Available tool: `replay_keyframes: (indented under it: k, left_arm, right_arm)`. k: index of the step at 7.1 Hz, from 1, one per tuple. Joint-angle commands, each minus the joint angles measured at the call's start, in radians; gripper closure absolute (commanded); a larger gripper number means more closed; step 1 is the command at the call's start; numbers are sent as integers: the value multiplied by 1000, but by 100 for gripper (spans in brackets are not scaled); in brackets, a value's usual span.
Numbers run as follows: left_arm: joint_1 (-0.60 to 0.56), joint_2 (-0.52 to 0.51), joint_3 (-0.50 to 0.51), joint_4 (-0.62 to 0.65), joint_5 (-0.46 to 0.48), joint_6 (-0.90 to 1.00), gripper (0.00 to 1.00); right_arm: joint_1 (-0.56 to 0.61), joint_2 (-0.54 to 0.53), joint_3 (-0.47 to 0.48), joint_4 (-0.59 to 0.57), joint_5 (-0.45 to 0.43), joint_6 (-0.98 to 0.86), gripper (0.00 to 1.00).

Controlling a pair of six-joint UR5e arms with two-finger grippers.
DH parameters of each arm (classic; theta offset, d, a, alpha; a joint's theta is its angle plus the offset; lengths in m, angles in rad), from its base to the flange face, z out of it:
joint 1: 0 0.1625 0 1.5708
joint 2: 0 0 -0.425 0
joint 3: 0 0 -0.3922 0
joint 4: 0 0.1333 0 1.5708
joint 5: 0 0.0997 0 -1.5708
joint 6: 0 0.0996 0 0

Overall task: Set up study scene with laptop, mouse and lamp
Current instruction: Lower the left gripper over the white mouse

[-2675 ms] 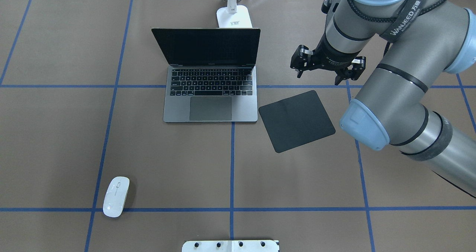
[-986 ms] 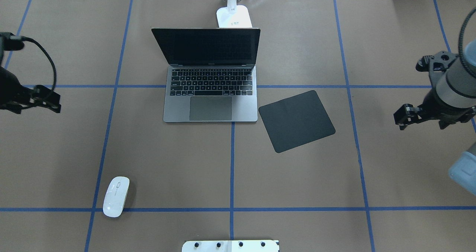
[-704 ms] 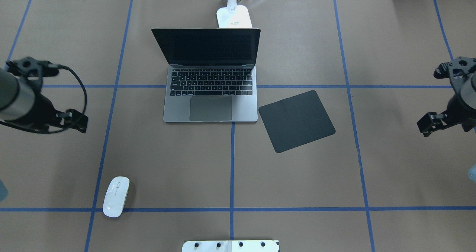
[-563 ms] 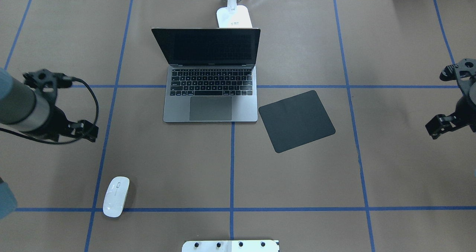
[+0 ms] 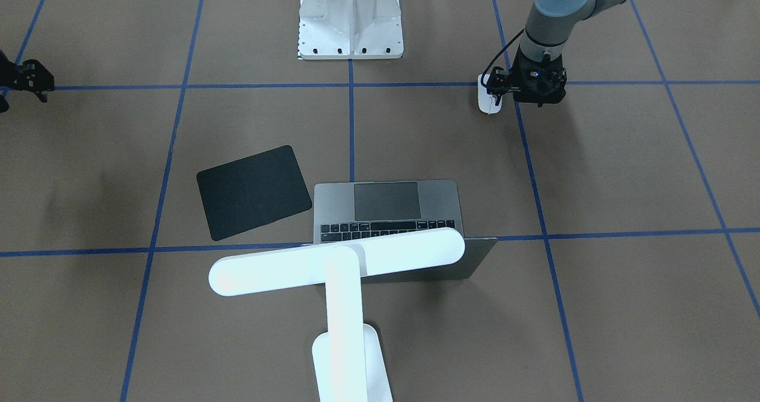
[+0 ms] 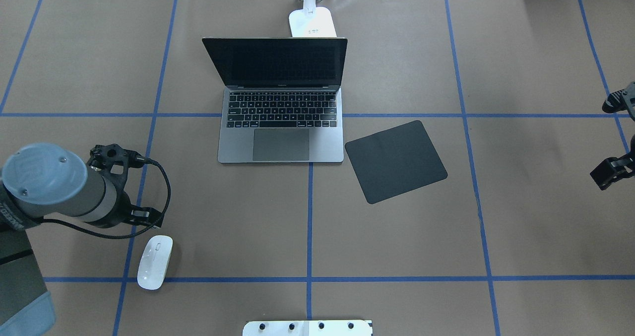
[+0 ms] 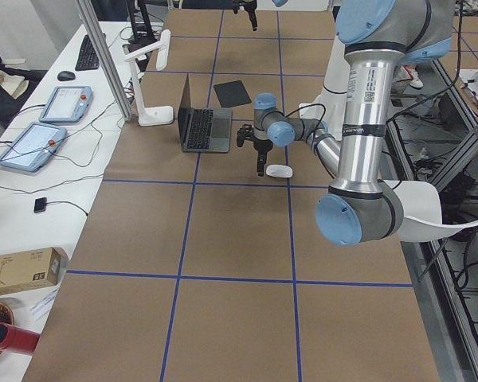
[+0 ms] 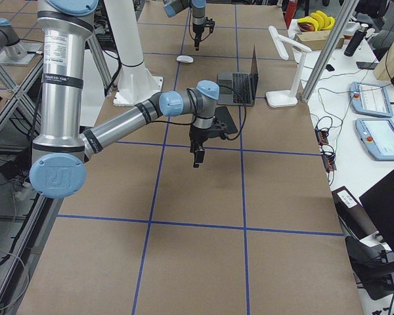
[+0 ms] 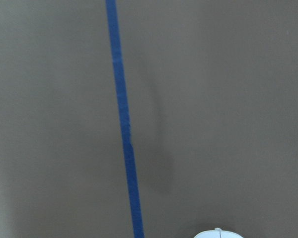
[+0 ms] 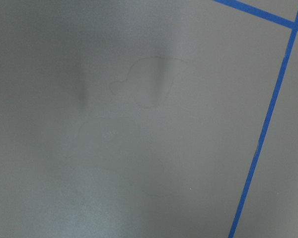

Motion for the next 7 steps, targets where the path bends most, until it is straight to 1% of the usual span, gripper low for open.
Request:
replay_keyframes:
  k: [1,7]
  left_arm:
    - [50,0,25,-61,5,-2,0]
    - [94,0,48,-72,8,-12,0]
  right_arm:
    - [5,-6,-14,0,5,-92,0]
    - [8,-7,-16,0,6,-96,0]
